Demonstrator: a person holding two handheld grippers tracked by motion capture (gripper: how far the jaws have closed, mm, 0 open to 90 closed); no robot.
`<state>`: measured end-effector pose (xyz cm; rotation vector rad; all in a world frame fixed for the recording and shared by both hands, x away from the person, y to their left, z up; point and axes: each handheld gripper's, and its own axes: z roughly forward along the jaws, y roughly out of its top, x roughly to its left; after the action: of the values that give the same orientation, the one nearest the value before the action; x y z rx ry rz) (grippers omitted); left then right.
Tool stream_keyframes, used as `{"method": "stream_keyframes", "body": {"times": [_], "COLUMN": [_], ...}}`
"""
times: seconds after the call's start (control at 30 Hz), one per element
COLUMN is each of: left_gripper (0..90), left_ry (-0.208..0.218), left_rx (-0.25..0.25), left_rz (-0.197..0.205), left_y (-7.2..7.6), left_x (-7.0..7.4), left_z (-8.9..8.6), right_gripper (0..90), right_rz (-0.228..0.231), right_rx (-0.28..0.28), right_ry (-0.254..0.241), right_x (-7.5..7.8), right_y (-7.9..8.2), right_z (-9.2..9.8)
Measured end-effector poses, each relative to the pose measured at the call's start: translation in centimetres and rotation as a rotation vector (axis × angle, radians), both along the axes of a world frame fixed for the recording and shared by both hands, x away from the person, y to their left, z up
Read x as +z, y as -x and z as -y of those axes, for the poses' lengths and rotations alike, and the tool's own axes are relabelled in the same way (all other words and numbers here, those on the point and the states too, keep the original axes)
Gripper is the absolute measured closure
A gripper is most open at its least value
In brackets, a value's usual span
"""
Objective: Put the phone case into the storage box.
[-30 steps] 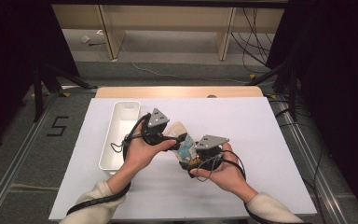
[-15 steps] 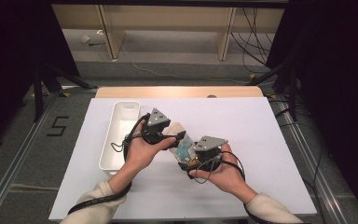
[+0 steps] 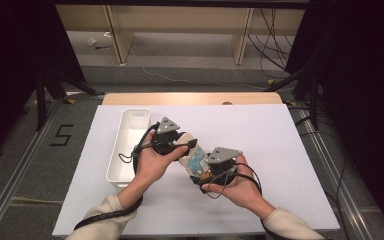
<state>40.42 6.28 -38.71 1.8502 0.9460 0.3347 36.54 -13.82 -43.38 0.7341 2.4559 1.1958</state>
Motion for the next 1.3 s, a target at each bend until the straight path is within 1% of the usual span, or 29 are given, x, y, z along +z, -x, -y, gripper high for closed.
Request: {"method": "stream_keyframes", "body": {"times": [0.07,0.17,0.2,0.3,0.37,0.4,0.43,0.47,0.5,0.53,0.57,0.6,0.7,0.73,0.8,0.9,0.97,1.0,1.03,1.2,1.3], "left_gripper": [58.0,64.9,67.2,72.6,76.0,77.7,78.5,78.7,79.0,79.0,79.1,79.1,79.1,79.1,79.1,79.0,79.0,79.0,79.0,79.0,79.0], "left_ry": [0.014,0.053,0.069,0.089,0.105,0.119,0.122,0.113,0.086,0.066,0.077,0.092,0.081,0.075,0.081,0.081,0.076,0.078,0.08,0.066,0.062], "left_rx": [-0.002,-0.015,-0.019,-0.039,-0.055,-0.061,-0.065,-0.073,-0.067,-0.059,-0.066,-0.069,-0.09,-0.102,-0.136,-0.194,-0.236,-0.247,-0.259,-0.309,-0.325], "left_rz": [-0.011,-0.031,-0.036,-0.027,-0.024,-0.024,-0.02,-0.01,0.014,0.037,0.032,0.025,0.041,0.048,0.045,0.047,0.051,0.053,0.053,0.061,0.062], "left_y": [0.0,0.1,0.2,0.5,0.8,0.9,1.0,1.1,1.2,1.3,1.2,1.2,1.3,1.3,1.3,1.3,1.4,1.4,1.4,1.5,1.6], "left_x": [0.0,0.2,0.3,0.7,1.0,1.2,1.4,1.5,1.7,1.8,1.9,1.9,2.2,2.3,2.4,2.5,2.6,2.6,2.6,2.6,2.7], "left_z": [-0.1,-0.3,-0.2,-0.1,0.1,0.2,0.2,0.3,0.3,0.2,0.1,0.0,-0.1,-0.1,-0.2,-0.2,-0.2,-0.2,-0.2,0.0,0.1], "right_gripper": [11.2,11.1,11.1,10.8,10.3,10.2,9.6,11.8,18.1,15.3,14.6,15.0,15.0,15.0,14.9,16.0,16.9,17.8,17.9,21.5,22.1], "right_rz": [-0.001,-0.011,-0.006,-0.008,-0.006,-0.002,0.007,0.018,0.027,0.04,0.034,0.036,0.011,0.014,0.015,0.001,0.013,0.024,0.019,0.025,0.029], "right_rx": [0.004,0.004,0.01,0.012,0.021,0.022,0.021,0.023,0.024,0.04,0.061,0.062,0.061,0.059,0.061,0.09,0.106,0.115,0.124,0.169,0.19], "right_ry": [0.008,0.019,0.023,0.027,0.019,0.017,0.016,0.011,0.024,0.046,0.067,0.067,0.048,0.039,0.02,-0.018,-0.039,-0.046,-0.057,-0.081,-0.093], "right_x": [-0.1,-0.3,-0.3,-0.4,-0.4,-0.4,-0.4,-0.3,-0.2,-0.2,-0.2,-0.3,-0.3,-0.3,0.0,0.4,0.6,0.7,0.8,1.0,1.0], "right_y": [0.0,0.1,0.0,0.1,0.1,0.1,0.1,0.0,0.0,0.0,-0.1,-0.2,-0.3,-0.4,-0.6,-1.0,-1.2,-1.4,-1.5,-1.6,-1.5], "right_z": [-0.1,-0.2,-0.2,-0.3,-0.4,-0.4,-0.4,-0.4,-0.3,-0.1,0.0,0.0,0.2,0.3,0.7,1.5,2.0,2.3,2.4,2.7,2.5]}}
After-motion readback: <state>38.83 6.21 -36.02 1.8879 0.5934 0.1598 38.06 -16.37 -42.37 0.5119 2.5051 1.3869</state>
